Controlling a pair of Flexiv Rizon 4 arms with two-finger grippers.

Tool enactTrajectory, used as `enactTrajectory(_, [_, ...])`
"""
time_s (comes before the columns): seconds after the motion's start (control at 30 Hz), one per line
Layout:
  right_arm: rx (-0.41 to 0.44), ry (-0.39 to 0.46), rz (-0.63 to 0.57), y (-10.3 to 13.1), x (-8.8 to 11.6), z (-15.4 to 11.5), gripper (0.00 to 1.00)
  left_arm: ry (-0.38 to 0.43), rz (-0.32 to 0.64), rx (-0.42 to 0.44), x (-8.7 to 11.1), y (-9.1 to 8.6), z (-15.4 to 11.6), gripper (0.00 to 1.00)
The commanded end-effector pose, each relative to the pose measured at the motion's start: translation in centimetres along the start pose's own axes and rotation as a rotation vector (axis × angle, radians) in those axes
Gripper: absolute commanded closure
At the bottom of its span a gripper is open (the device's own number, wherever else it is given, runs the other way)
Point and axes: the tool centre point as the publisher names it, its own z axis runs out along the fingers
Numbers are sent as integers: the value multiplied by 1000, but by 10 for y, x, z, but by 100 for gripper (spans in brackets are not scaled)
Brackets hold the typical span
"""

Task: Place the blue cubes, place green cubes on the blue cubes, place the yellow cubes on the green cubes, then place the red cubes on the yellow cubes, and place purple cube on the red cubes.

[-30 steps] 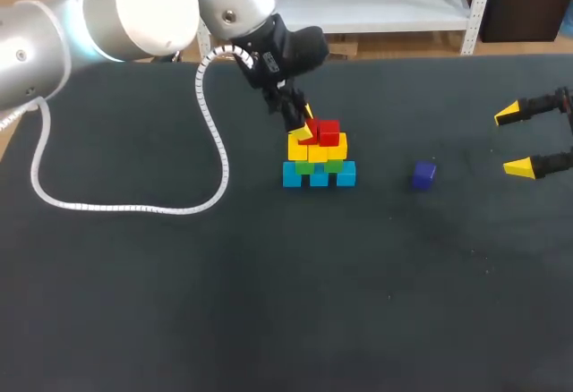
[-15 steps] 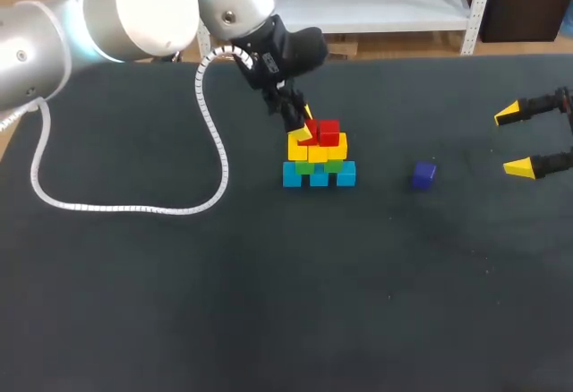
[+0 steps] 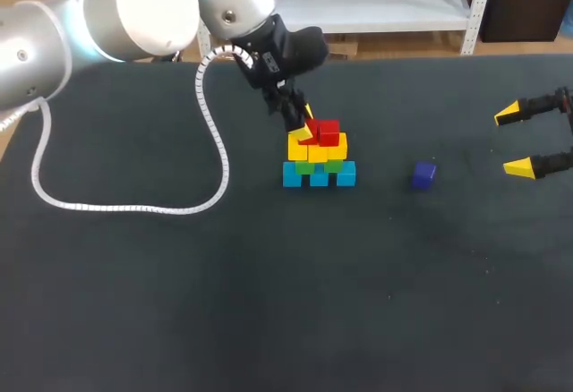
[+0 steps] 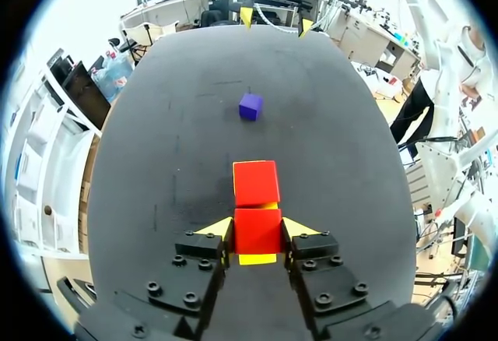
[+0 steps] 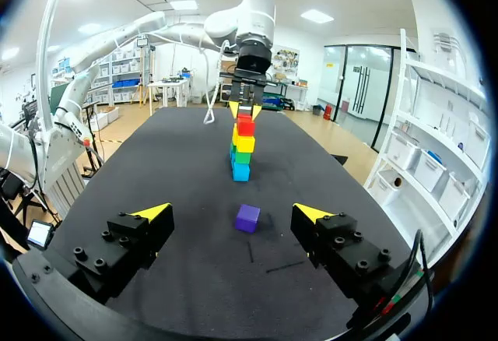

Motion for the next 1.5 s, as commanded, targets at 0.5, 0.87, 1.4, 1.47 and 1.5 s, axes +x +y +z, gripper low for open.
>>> enactTrajectory(0.5, [1,-1,-1,0,0,1,0,6,-3,4,-2,2,-1,0])
enactTrajectory(0.87, [1,-1,-1,0,0,1,0,-85,28,-107,11,-27,-44,0])
enactTrajectory(1.4, [1,-1,-1,0,0,1,0,-149,56,-121,104,-65,-79,0])
enactTrajectory(1.47, [1,-1,-1,0,0,1,0,-158,52,-133,115,-67,-83,0])
enactTrajectory(1.5, [1,-1,-1,0,0,1,0,-157,51,-138,118,-67,-84,0])
